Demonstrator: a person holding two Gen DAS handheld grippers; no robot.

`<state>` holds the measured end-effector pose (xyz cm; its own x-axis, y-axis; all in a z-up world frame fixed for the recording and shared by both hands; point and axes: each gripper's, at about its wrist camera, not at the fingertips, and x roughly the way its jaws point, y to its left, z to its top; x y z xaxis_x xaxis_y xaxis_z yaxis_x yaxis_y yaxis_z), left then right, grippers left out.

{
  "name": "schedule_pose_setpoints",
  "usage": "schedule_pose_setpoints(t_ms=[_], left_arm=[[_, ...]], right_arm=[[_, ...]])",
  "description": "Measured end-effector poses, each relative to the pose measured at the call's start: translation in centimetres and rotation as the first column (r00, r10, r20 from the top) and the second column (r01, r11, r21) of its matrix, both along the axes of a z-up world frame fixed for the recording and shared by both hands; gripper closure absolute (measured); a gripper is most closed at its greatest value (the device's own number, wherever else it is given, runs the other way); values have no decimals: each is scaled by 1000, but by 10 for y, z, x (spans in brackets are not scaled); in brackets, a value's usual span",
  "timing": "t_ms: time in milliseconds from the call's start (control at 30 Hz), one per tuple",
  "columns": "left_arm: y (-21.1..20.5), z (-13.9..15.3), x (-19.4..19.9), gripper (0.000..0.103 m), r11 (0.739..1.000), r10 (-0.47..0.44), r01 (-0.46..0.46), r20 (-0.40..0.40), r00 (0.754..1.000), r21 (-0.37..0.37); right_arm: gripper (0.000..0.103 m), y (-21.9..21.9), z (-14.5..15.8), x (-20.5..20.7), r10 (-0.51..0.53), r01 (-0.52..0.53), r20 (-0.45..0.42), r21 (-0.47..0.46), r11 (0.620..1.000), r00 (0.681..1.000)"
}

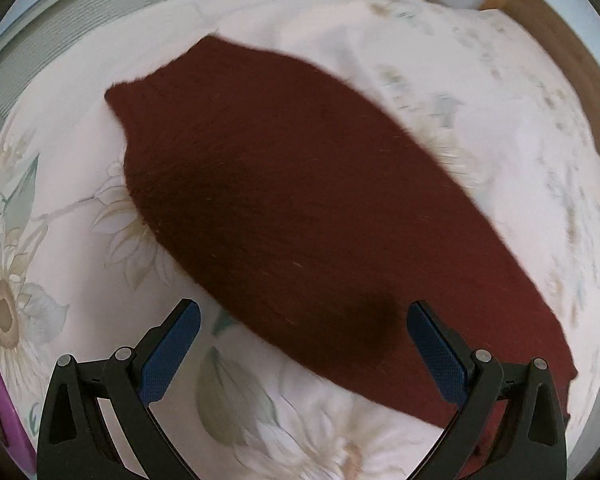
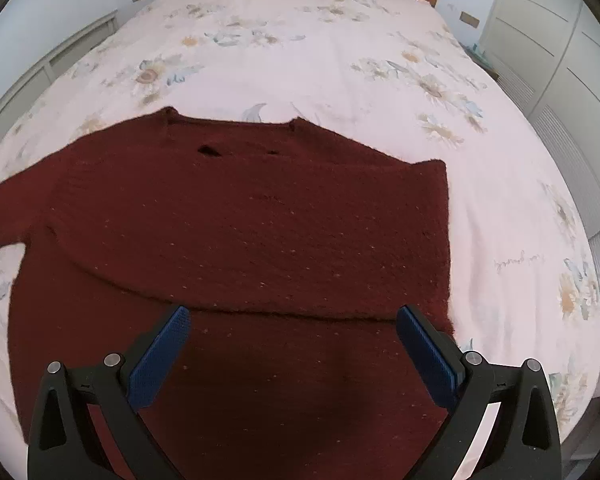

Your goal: Fold small clothes

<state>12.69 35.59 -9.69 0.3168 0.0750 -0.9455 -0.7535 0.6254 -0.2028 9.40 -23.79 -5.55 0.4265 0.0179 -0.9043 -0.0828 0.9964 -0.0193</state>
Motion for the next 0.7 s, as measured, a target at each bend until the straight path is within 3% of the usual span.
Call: schedule_pose_setpoints(t_ms=[200,233,267,300,367,400,467,533,700], left_arm=[[15,-4,5,3,1000,4,-3,-15,1000,23],[16,-3,6,11,1000,-7,8,-10,1000,28],[17,-2,6,31,999,-22,22,-2,1000,34],[18,1,5,42,998,-38,37,5,999,55],[19,8,3,80,995,-63,61,26,998,84],[15,11,4,86,994,-84,81,38,996,75],[12,17,5,90,989,-132,129,43,990,65],[3,31,6,90,976,-193,187,41,980,113],[-35,69,9,91,930,-345,332,68,936,157]], right_arm=[[1,-6,-3,2,-10,10,-5,-3,1000,1000],[1,-6,-3,2,-11,11,-5,-4,1000,1000],[1,-7,-3,2,-10,10,-5,-4,1000,1000],[1,-7,-4,2,-9,9,-6,-4,1000,1000],[1,-8,-4,1,-8,8,-6,-2,1000,1000],[1,-9,-3,1,-8,8,-3,1,1000,1000],[1,-9,-3,0,-10,10,2,6,1000,1000],[1,-11,-1,-1,-10,10,7,9,1000,1000],[1,-17,4,-5,-17,16,27,24,1000,1000]])
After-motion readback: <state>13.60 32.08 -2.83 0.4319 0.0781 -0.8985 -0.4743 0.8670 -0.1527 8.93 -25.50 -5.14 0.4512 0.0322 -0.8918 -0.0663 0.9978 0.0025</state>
